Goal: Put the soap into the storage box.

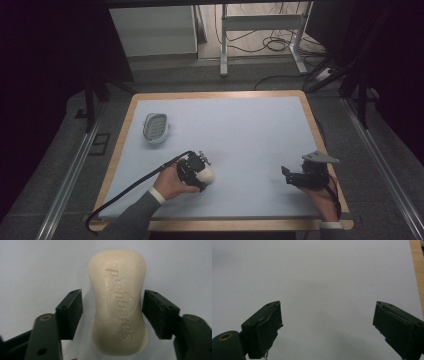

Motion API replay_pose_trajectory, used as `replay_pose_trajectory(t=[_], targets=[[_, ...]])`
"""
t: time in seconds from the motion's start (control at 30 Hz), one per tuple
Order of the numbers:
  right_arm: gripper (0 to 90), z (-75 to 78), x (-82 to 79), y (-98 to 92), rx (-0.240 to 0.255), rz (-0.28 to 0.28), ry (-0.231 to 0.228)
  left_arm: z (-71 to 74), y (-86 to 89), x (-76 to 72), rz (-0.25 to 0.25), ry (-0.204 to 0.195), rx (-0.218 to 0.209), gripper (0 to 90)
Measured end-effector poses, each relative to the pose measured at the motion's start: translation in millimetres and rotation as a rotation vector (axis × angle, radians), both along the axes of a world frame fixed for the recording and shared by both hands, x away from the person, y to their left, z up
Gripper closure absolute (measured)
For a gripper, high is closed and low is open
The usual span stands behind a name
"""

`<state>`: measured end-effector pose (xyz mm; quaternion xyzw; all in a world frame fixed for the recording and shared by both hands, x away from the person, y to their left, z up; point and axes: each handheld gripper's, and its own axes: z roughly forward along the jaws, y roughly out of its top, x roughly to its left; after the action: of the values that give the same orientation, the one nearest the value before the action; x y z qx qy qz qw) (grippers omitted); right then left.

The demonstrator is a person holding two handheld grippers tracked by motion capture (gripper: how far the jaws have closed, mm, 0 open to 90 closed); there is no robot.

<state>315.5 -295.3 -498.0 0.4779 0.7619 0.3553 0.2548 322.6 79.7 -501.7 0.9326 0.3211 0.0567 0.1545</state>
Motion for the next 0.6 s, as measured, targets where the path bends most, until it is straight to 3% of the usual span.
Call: replay_pose_trajectory(t=[0.1,0.17,0.43,0.6], targets=[[8.4,0.3,-0.2,0.0,0.002,0.0,-0.001,-0.5,-0.4,-1.0,-0.013,0.004,0.001,46.8],[8.4,0.3,-0.2,0.2,-0.001,-0.002,-0.002,-0.7,-1.2,-2.9,-0.02,-0.007,0.003,49.1],[8.4,0.5,-0.3,-0.6,-0.003,-0.004,-0.002,0.2,0.7,-3.5,-0.033,-0.012,0.005,49.6],[8.4,0.5,-0.2,-2.4,-0.005,-0.009,-0.003,7.5,5.8,-0.9,-0.027,-0.016,-0.018,49.6]])
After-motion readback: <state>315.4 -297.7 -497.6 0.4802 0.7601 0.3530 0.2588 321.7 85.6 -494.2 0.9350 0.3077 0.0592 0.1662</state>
